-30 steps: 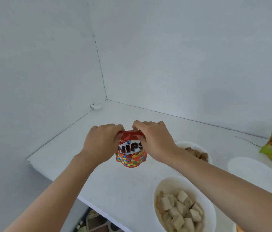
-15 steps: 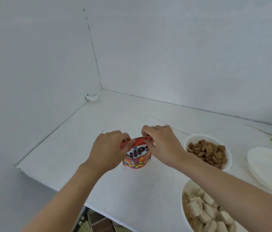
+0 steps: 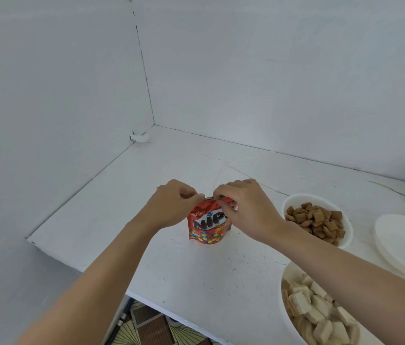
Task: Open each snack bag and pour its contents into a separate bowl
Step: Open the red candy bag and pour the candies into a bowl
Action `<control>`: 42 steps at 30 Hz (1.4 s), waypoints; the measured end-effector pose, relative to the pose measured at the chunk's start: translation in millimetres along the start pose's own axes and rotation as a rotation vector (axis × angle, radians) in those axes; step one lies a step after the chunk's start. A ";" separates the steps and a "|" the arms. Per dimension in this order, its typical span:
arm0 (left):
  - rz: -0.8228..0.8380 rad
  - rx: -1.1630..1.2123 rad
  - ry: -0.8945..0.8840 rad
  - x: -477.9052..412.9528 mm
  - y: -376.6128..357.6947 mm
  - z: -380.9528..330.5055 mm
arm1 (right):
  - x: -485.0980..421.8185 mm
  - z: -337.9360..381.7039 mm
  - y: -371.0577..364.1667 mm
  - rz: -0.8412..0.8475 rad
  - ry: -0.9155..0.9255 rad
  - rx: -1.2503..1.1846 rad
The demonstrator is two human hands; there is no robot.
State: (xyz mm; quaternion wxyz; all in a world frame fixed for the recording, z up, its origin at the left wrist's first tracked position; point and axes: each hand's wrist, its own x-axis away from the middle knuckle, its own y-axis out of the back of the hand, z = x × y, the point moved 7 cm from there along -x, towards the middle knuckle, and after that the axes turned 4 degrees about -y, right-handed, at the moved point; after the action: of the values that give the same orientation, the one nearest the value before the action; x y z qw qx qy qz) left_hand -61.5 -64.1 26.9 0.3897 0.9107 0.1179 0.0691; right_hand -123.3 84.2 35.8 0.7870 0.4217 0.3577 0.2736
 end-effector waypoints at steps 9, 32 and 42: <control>0.222 0.005 0.032 -7.8 -1.0 -11.1 | -6.2 0.3 -1.3 0.090 -0.003 -0.014; 0.180 0.182 0.003 10.3 -20.3 -24.6 | 9.2 6.7 5.3 0.096 0.159 -0.155; -0.021 0.044 0.004 4.2 -17.2 -22.4 | 5.3 -2.5 6.1 0.093 0.204 -0.130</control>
State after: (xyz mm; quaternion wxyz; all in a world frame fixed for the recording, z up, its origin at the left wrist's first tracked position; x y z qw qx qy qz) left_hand -65.2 -35.9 30.0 0.3703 0.9176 0.1297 0.0642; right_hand -122.9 92.3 38.2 0.7586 0.3557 0.3976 0.3740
